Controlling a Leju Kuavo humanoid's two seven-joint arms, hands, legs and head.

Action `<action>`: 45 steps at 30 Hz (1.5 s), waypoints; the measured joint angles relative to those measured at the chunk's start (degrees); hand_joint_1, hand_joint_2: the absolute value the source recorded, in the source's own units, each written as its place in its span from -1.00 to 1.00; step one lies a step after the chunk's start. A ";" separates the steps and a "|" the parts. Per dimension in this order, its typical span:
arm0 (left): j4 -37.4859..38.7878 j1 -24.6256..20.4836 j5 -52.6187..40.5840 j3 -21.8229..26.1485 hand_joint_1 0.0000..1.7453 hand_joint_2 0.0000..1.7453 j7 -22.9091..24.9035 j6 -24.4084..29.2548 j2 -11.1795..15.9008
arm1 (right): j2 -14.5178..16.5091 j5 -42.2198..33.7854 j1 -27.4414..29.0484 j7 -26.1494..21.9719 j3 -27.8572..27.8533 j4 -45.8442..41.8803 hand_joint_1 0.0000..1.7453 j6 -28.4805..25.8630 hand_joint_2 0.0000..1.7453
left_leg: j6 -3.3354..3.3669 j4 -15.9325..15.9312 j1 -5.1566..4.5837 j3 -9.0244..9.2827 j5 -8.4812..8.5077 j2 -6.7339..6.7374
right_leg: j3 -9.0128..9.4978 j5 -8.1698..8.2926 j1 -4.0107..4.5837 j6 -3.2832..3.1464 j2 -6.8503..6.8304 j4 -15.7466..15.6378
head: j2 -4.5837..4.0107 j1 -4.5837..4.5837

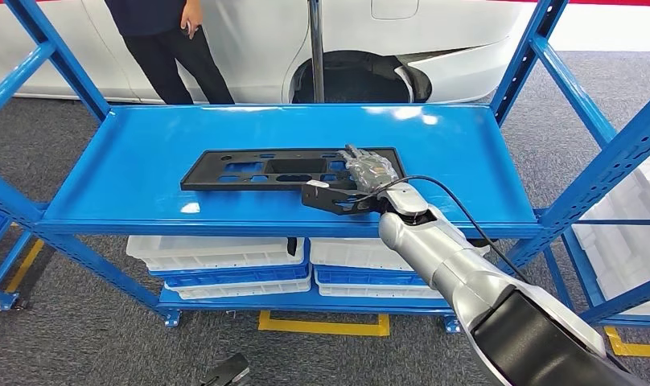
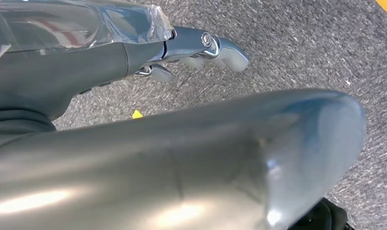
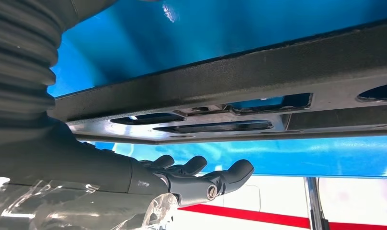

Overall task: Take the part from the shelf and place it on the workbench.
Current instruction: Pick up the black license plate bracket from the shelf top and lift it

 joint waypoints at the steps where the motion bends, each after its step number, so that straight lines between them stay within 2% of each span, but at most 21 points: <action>1: 0.00 0.00 -0.04 0.00 -1.00 -1.00 -0.01 0.14 0.00 | 0.00 -0.01 0.00 -0.01 0.00 0.01 -1.00 0.03 1.00 | 0.00 0.00 0.00 0.00 0.00 0.00 | 0.00 0.00 0.00 0.00 0.00 0.00 | 0.00 0.00; 15: 0.00 -0.10 -0.78 0.00 -1.00 -1.00 -0.01 0.73 0.00 | 0.18 0.13 0.00 -0.46 0.00 0.19 -1.00 0.34 1.00 | 0.00 0.00 0.00 0.00 0.00 0.00 | 0.00 0.00 0.00 0.00 0.00 0.00 | 0.00 0.00; 21: 0.00 -0.18 -1.07 0.00 -1.00 -1.00 -0.10 0.75 0.01 | 0.79 0.80 0.11 -0.51 0.02 0.70 -1.00 0.75 1.00 | 0.28 0.51 -0.12 -0.24 -0.12 0.00 | 0.00 0.28 -0.27 0.41 0.00 -0.11 | 0.00 -0.01; 24: -0.01 -0.32 -1.21 0.00 -1.00 -1.00 -0.25 0.75 0.01 | 1.03 1.03 0.10 -0.50 0.02 0.86 -1.00 0.75 1.00 | 0.89 -0.08 0.02 -0.09 0.31 0.07 | 0.12 0.46 -0.25 0.93 -0.02 -0.38 | 0.00 -0.02; 26: -0.02 -0.44 -1.37 0.01 -1.00 -1.00 -0.37 0.75 -0.01 | 1.09 1.05 0.11 -0.50 0.02 0.92 -1.00 0.77 1.00 | 1.46 -1.08 0.52 0.47 1.00 0.21 | -0.98 -0.87 -0.11 1.37 -0.04 1.91 | 0.00 0.11; 27: -0.02 -0.45 -1.46 0.01 -1.00 -1.00 -0.39 0.77 -0.01 | 1.09 1.05 0.20 -0.50 0.02 0.98 -1.00 0.77 1.00 | 1.58 -1.37 0.76 0.71 1.23 0.30 | -2.48 -2.28 -0.17 1.60 -0.07 4.93 | 0.00 0.17; 29: -0.02 -0.47 -1.59 0.02 -1.00 -1.00 -0.40 0.79 0.00 | 1.09 1.04 0.51 -0.50 0.02 1.14 -1.00 0.77 1.00 | 1.63 -1.44 0.90 0.81 1.19 0.32 | -6.62 -5.15 -0.51 2.14 -0.08 12.79 | 0.00 0.25; 30: -0.02 -0.41 -1.63 0.02 -1.00 -1.00 -0.40 0.79 0.00 | 1.09 1.04 0.66 -0.51 0.02 1.24 -1.00 0.77 1.00 | 1.50 -1.43 1.02 0.94 1.03 0.30 | -8.22 -5.54 -0.79 2.44 -0.10 15.39 | 0.00 0.25; 31: -0.02 -0.34 -1.67 0.02 -1.00 -1.00 -0.40 0.78 0.00 | 1.09 1.03 0.76 -0.51 0.02 1.30 -1.00 0.76 1.00 | 1.29 -1.41 1.21 1.20 0.77 0.26 | -8.83 -4.89 -1.04 2.73 -0.13 15.92 | 0.00 0.26; 32: -0.02 -0.26 -1.71 0.02 -1.00 -1.00 -0.40 0.76 0.00 | 1.10 1.03 0.78 -0.51 0.02 1.35 -1.00 0.76 1.00 | 0.97 -1.37 1.46 1.62 0.39 0.22 | -8.22 -3.18 -1.29 3.03 -0.18 14.08 | 0.00 0.26; 33: -0.02 -0.20 -1.73 0.02 -1.00 -1.00 -0.40 0.76 0.00 | 1.10 1.03 0.79 -0.51 0.02 1.39 -1.00 0.77 1.00 | 0.53 -1.29 1.74 2.17 -0.14 0.18 | -6.44 -0.68 -1.57 3.39 -0.31 10.03 | 0.00 0.26; 34: -0.02 -0.20 -1.74 0.03 -1.00 -1.00 -0.40 0.76 0.03 | 1.09 1.03 0.81 -0.51 0.03 1.48 -1.00 0.77 1.00 | 0.04 -1.23 1.93 2.54 -0.71 0.16 | -4.42 1.00 -1.71 3.78 -0.36 5.91 | 0.00 0.29; 35: -0.01 -0.29 -1.74 0.03 -1.00 -1.00 -0.38 0.76 0.08 | 1.17 1.02 0.74 -0.52 0.03 1.56 -1.00 0.77 1.00 | -0.49 -1.01 1.96 2.72 -1.29 0.16 | -2.79 2.01 -1.80 3.78 -0.37 2.48 | 0.01 0.37; 36: -0.01 -0.41 -1.74 0.04 -1.00 -1.00 -0.37 0.78 0.12 | 1.26 1.01 0.63 -0.56 0.03 1.63 -1.00 0.74 1.00 | -0.94 -0.94 1.89 2.74 -1.76 0.19 | -1.86 2.16 -1.82 3.53 -0.36 0.49 | 0.02 0.43; 39: -0.01 -0.66 -1.72 0.04 -1.00 -1.00 -0.36 0.79 0.16 | 1.57 1.01 -0.01 -0.68 0.02 1.70 -1.00 0.62 1.00 | -1.83 -1.43 1.87 3.15 -2.52 0.33 | -1.65 0.71 -1.52 1.71 -0.16 0.31 | 0.03 0.23; 40: -0.01 -0.70 -1.70 0.04 -1.00 -1.00 -0.36 0.78 0.15 | 1.68 1.02 -0.22 -0.68 0.03 1.69 -1.00 0.60 1.00 | -2.05 -0.98 1.99 3.21 -2.90 0.37 | -1.41 0.39 -1.48 1.22 -0.08 0.32 | 0.02 0.10; 41: -0.01 -0.78 -1.68 0.03 -1.00 -1.00 -0.37 0.78 0.14 | 1.79 1.02 -0.37 -0.68 0.03 1.69 -1.00 0.58 1.00 | -2.22 0.86 2.09 2.44 -3.73 0.41 | -1.09 0.09 -1.50 0.76 -0.03 0.29 | 0.01 0.08; 42: -0.01 -0.85 -1.68 0.03 -1.00 -1.00 -0.38 0.78 0.14 | 1.89 1.03 -0.45 -0.68 0.03 1.70 -1.00 0.57 1.00 | -2.32 4.28 2.09 0.67 -5.03 0.42 | -0.72 -0.22 -1.54 0.40 -0.01 0.25 | 0.01 0.00; 44: 0.00 -0.86 -1.67 0.04 -1.00 -1.00 -0.39 0.81 0.15 | 1.91 1.03 -0.31 -0.68 0.04 1.73 -1.00 0.59 1.00 | -2.34 13.78 1.90 -5.11 -7.97 0.42 | -0.03 -0.88 -1.38 -0.04 -0.01 0.23 | 0.00 -0.09; 45: 0.00 -0.77 -1.67 0.04 -1.00 -1.00 -0.38 0.83 0.16 | 1.92 1.03 -0.17 -0.68 0.04 1.73 -1.00 0.60 1.00 | -2.29 17.45 1.80 -7.84 -8.58 0.42 | 0.39 -1.25 -1.30 -0.10 0.02 0.23 | 0.00 -0.11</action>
